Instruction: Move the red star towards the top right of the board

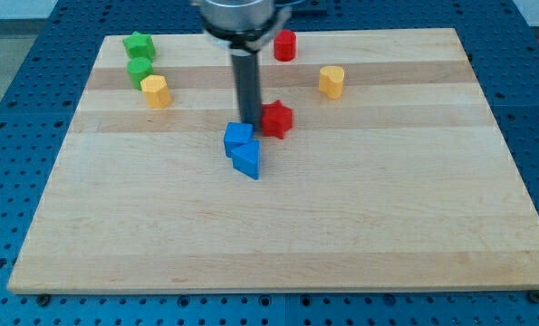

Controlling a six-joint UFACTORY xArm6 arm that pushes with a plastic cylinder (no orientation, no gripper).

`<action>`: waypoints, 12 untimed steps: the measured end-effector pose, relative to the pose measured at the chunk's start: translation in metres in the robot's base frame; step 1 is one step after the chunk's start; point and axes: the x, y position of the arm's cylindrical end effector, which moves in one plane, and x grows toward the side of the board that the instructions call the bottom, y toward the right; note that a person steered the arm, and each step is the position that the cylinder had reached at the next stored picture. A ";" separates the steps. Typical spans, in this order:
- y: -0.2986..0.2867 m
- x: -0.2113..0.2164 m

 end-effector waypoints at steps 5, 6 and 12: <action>0.183 0.012; 0.184 -0.006; 0.205 -0.091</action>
